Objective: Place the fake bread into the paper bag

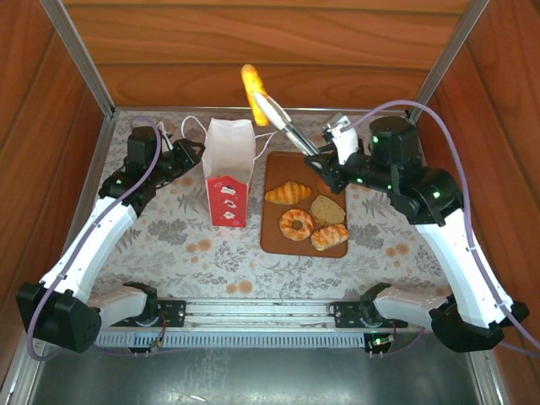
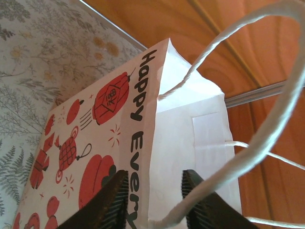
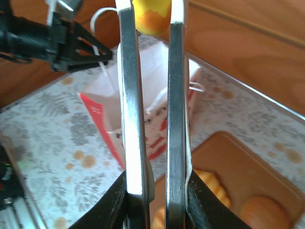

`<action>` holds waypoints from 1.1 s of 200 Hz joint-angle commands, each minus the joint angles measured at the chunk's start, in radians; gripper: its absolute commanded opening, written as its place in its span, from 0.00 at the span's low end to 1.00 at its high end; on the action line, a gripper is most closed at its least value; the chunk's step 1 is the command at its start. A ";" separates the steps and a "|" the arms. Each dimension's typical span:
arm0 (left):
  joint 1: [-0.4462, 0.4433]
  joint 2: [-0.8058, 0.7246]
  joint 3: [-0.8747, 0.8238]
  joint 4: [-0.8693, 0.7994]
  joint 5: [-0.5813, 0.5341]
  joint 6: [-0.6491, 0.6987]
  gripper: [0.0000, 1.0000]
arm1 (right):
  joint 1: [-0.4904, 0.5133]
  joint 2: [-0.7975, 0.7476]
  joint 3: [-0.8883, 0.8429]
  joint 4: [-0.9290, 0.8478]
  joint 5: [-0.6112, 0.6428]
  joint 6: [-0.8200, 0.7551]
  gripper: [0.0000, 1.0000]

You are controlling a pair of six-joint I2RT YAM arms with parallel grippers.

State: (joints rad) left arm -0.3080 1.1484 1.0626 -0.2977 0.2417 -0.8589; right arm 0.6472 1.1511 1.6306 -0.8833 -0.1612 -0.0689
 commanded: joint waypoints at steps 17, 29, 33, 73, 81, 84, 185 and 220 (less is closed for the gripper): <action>-0.005 0.003 -0.021 0.032 0.004 -0.006 0.28 | 0.106 0.055 -0.006 0.152 0.048 0.252 0.17; -0.005 0.002 -0.022 0.032 0.001 -0.006 0.25 | 0.138 0.081 -0.006 0.152 0.077 0.281 0.17; -0.004 0.003 -0.022 0.032 0.000 -0.006 0.24 | 0.147 0.090 -0.005 0.147 0.088 0.291 0.17; -0.005 -0.001 -0.036 0.032 -0.007 -0.005 0.15 | 0.186 0.177 -0.015 0.093 0.143 0.408 0.17; -0.005 -0.003 -0.038 0.031 -0.008 -0.005 0.14 | 0.192 0.193 -0.018 0.086 0.137 0.425 0.17; -0.005 -0.003 -0.039 0.031 -0.008 -0.005 0.14 | 0.193 0.199 -0.019 0.083 0.133 0.431 0.17; -0.005 -0.005 -0.038 0.031 -0.002 0.000 0.09 | 0.214 0.317 -0.060 0.050 0.042 0.500 0.20; -0.004 -0.004 -0.036 0.032 0.001 0.003 0.09 | 0.214 0.327 -0.047 0.034 0.045 0.494 0.31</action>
State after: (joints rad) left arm -0.3080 1.1488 1.0306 -0.2794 0.2394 -0.8680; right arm 0.8516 1.4757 1.5635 -0.8440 -0.1009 0.4183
